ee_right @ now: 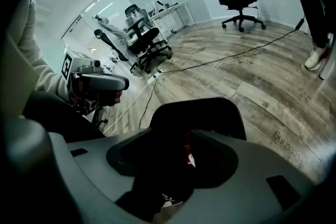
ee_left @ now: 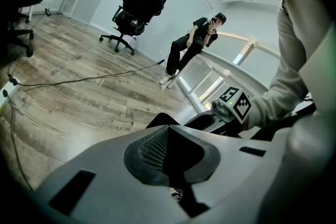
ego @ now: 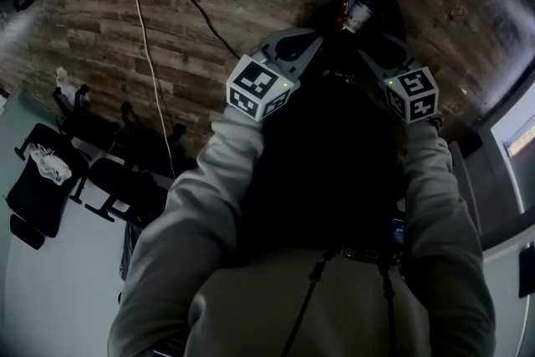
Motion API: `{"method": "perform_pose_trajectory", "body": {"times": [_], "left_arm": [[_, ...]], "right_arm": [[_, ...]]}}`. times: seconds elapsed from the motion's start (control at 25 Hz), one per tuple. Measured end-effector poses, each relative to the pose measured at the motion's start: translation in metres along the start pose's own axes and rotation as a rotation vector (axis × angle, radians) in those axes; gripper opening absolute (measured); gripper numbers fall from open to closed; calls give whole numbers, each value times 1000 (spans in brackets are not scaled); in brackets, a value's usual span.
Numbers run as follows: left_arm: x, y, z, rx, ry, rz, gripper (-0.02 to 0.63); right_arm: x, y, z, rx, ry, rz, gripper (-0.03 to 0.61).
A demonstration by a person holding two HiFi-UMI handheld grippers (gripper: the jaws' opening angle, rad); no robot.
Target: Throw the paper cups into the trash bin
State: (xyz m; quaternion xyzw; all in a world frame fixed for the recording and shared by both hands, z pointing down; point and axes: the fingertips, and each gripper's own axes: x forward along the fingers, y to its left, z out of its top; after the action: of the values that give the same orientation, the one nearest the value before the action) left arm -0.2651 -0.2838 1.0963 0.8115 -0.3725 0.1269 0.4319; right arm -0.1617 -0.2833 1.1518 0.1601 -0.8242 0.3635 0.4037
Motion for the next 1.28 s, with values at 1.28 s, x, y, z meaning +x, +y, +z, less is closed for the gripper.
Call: {"method": "perform_pose_trajectory", "body": {"times": [1.28], "left_arm": [[-153,-198,132,51,44,5,-2]], "right_arm": [[-261,148,110,-28,-86,6,20]]}}
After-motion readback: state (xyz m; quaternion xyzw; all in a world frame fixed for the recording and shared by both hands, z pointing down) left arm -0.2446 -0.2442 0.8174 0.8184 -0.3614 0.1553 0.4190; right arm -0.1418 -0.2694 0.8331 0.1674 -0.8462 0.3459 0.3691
